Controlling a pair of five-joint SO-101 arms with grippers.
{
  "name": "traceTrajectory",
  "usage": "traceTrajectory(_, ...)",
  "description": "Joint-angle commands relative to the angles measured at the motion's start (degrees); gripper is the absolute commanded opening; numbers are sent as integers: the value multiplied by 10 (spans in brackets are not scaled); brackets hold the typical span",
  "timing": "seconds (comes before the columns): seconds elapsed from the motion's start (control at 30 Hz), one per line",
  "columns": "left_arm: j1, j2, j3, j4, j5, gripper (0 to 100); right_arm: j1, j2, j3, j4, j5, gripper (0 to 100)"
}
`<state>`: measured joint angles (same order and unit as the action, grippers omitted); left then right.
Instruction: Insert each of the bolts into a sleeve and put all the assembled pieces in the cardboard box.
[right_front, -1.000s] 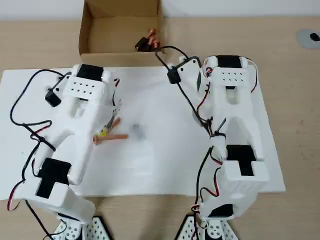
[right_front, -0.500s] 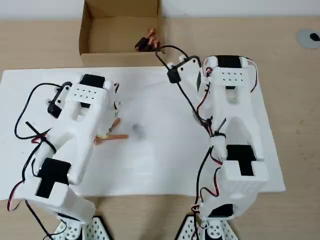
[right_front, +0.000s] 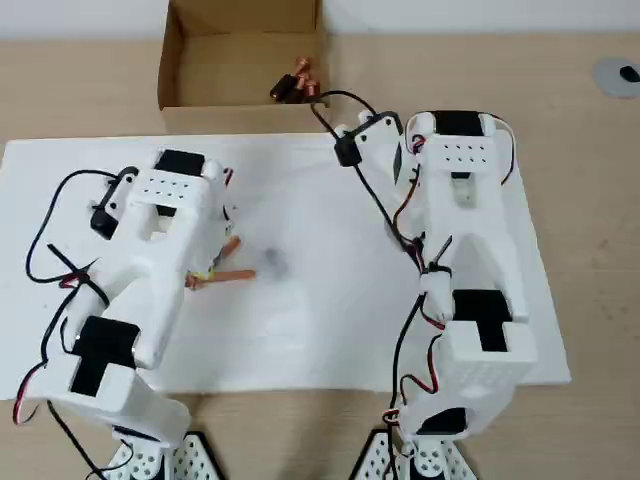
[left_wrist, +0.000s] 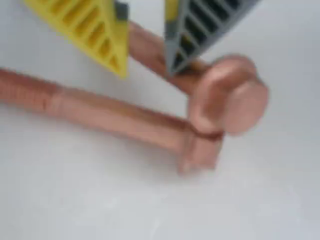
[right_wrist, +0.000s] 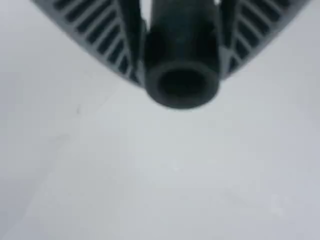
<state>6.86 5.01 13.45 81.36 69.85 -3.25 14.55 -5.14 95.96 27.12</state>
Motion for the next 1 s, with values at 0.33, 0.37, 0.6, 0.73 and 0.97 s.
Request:
traceTrajectory(0.33, -23, -12, -76, 131, -24, 57, 14, -36, -24, -9, -3, 11)
traceTrajectory(0.37, -23, -12, -75, 132, -24, 56, 14, -36, -23, -10, -4, 11)
traceTrajectory(0.6, 73, -12, -56, 179, -33, 56, 14, -36, -23, -11, -4, 11)
traceTrajectory(0.73, 92, -9, -59, 184, -99, 57, 14, -37, -23, -11, -4, 11)
traceTrajectory(0.97, -40, -8, -69, 136, -425, 135, 39, -36, -23, -10, 0, 11)
